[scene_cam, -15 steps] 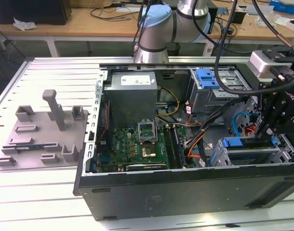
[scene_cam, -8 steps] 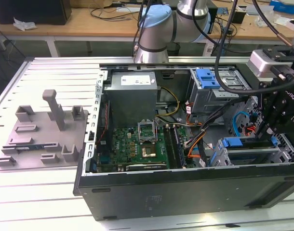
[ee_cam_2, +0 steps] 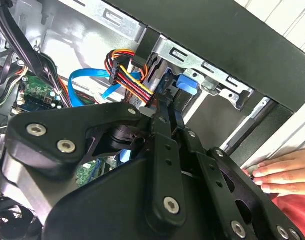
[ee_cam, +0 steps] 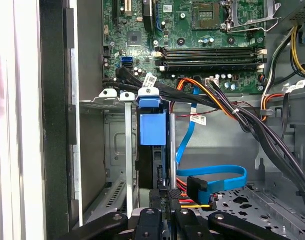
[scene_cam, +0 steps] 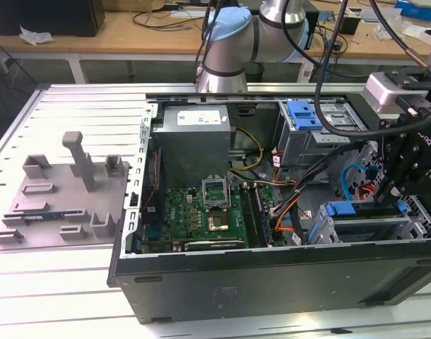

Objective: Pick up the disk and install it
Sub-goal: 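Insert the first disk wire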

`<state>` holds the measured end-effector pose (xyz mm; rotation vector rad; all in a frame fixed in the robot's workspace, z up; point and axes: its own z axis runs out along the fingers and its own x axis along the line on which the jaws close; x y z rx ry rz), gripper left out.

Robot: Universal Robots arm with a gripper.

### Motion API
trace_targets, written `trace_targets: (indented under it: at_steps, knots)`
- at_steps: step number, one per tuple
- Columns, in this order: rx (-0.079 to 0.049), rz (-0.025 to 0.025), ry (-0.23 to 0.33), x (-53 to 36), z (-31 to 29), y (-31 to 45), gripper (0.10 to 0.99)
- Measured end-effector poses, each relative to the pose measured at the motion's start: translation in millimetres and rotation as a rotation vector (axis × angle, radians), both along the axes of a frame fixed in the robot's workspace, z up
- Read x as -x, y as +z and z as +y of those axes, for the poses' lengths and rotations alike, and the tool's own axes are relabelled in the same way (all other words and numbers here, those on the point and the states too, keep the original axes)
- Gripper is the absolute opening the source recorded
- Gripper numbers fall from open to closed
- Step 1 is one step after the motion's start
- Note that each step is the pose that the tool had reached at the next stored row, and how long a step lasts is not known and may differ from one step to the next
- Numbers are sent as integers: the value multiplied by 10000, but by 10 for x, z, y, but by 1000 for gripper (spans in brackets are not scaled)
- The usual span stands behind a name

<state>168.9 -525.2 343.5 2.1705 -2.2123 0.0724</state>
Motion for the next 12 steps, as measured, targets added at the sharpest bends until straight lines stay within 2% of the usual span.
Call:
trace_targets:
  at_steps: [12]
  knots:
    - [9,0,0,10,1,-11,169]
